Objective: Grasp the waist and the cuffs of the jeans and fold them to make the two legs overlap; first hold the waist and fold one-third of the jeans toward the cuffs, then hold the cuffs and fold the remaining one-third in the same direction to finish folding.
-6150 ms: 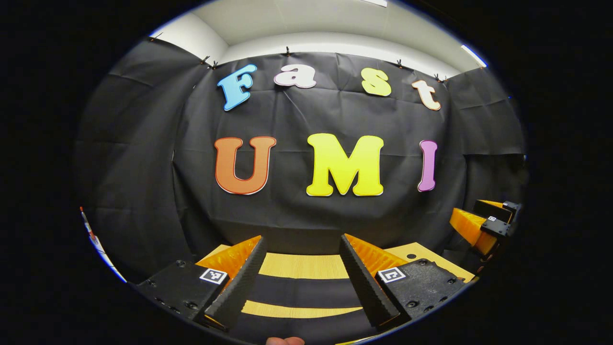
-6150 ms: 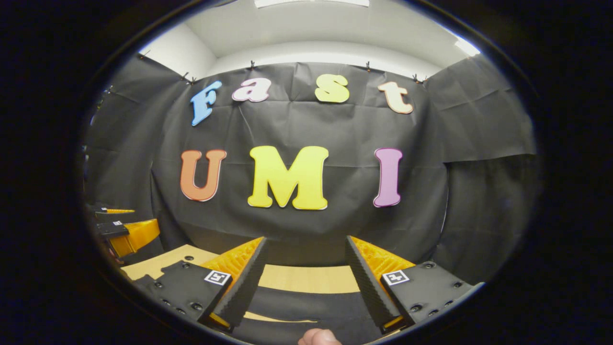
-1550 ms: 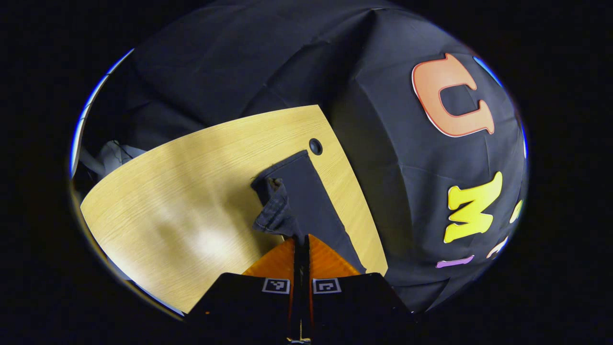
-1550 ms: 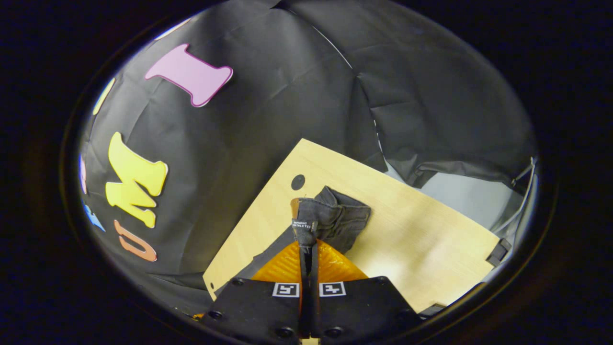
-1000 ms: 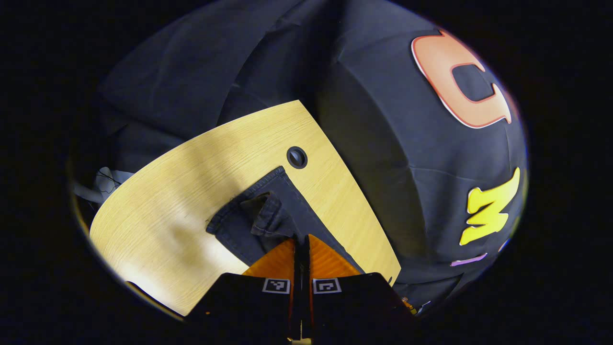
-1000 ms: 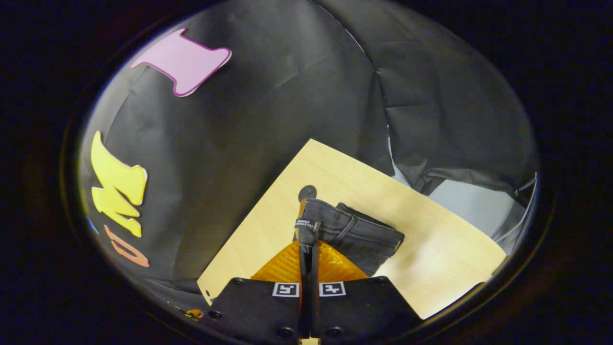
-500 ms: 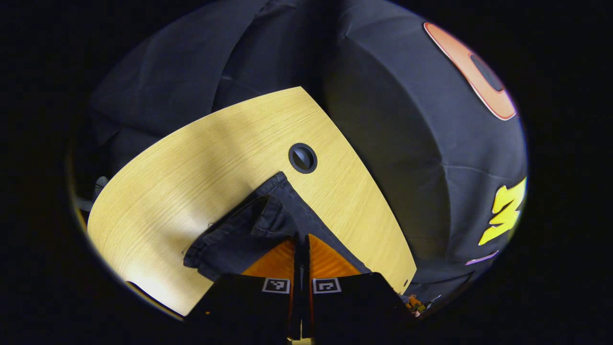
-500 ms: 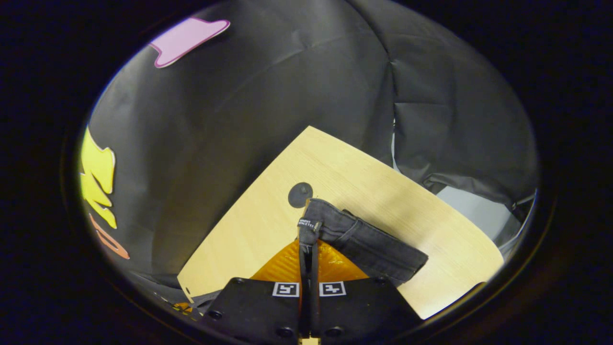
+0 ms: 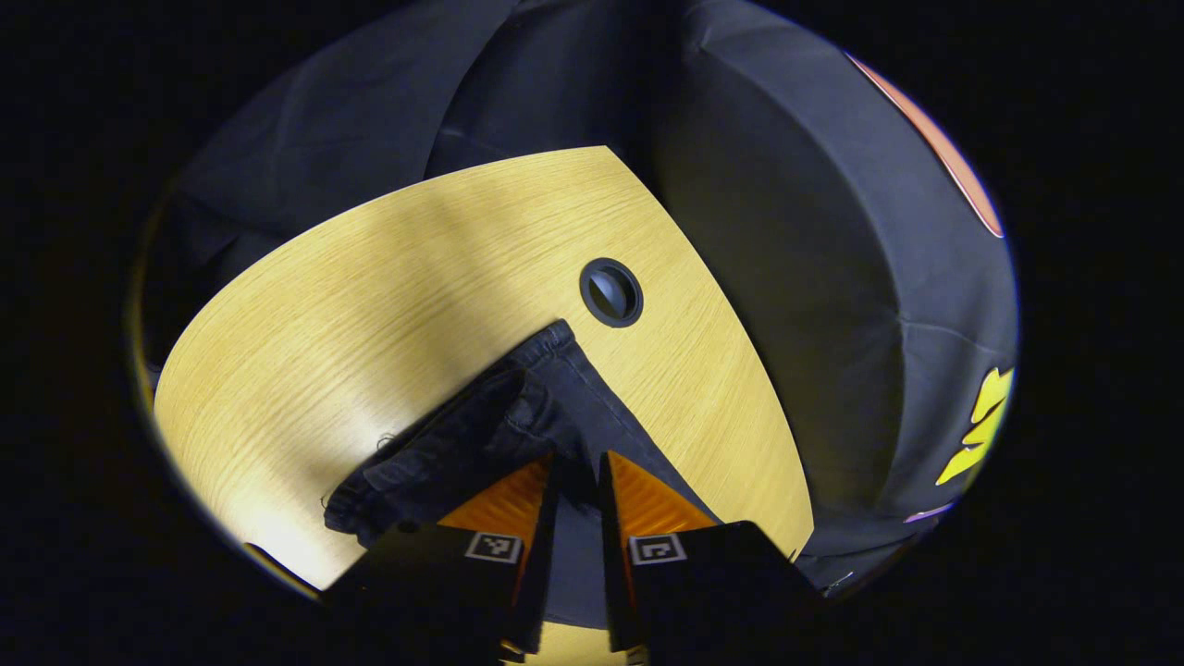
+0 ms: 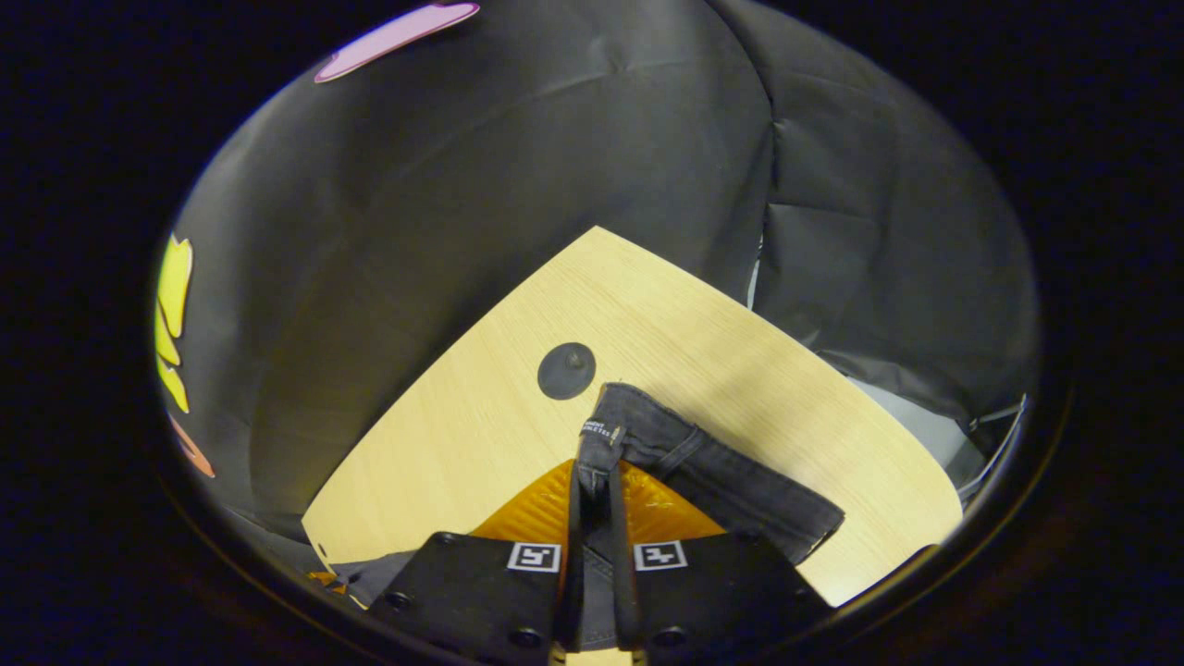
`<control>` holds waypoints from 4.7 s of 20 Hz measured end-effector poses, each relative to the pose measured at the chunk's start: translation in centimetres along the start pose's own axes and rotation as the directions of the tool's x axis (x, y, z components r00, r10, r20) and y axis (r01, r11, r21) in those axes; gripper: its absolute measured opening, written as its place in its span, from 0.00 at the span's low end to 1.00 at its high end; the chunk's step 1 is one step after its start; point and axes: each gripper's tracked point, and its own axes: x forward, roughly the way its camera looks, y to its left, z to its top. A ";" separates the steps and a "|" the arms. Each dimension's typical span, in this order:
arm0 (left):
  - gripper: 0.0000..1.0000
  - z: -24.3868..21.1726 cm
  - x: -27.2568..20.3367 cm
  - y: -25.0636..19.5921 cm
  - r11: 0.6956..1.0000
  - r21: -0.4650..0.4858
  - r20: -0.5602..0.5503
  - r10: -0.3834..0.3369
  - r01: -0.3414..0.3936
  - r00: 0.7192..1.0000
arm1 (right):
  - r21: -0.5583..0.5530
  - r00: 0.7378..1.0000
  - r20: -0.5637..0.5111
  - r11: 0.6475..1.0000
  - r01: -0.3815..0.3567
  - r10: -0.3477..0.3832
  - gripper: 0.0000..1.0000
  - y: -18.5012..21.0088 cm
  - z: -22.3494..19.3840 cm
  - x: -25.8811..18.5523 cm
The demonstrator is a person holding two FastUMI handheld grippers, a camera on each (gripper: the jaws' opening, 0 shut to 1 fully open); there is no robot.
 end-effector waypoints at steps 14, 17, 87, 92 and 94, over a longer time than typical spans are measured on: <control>1.00 0.1 -5.7 -3.9 0.996 0.092 0.081 -0.019 0.012 0.997 | -0.039 0.994 0.094 0.998 -0.043 0.047 0.76 1.3 1.5 -4.2; 0.99 0.1 -9.7 -6.5 0.983 0.178 0.158 -0.068 0.039 0.985 | -0.176 0.981 0.175 0.983 -0.048 0.079 0.94 2.1 2.2 -8.2; 0.99 -15.1 -28.5 -10.3 0.794 0.591 0.589 -0.304 -0.142 0.749 | -0.610 0.891 0.275 0.782 -0.128 0.360 0.05 10.7 -5.6 -21.3; 0.99 -13.0 -30.9 -7.1 0.795 0.580 0.628 -0.300 -0.176 0.718 | -0.696 0.861 0.237 0.698 -0.172 0.449 0.05 23.0 -13.5 -22.4; 0.99 -12.0 -31.6 -5.4 0.797 0.571 0.647 -0.289 -0.198 0.706 | -0.734 0.854 0.209 0.653 -0.184 0.476 0.05 26.4 -17.7 -22.0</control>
